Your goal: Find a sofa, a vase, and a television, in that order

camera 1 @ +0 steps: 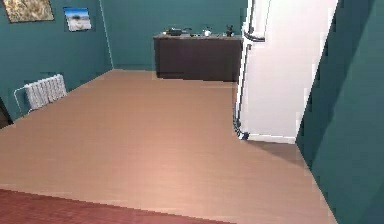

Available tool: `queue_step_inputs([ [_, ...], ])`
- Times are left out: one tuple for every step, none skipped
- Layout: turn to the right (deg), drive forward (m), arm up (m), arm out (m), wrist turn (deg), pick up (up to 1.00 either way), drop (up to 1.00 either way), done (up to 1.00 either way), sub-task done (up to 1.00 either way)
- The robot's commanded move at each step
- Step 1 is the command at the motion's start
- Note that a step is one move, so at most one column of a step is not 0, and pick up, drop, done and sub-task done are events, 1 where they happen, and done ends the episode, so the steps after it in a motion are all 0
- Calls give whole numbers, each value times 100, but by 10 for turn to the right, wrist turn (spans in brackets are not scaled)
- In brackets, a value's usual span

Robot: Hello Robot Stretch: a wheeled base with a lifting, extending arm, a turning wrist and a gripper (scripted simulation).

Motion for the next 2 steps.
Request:
queue_step_inputs([
  [450,0,0,0,0,0,0,0,0],
  [450,0,0,0,0,0,0,0,0],
])
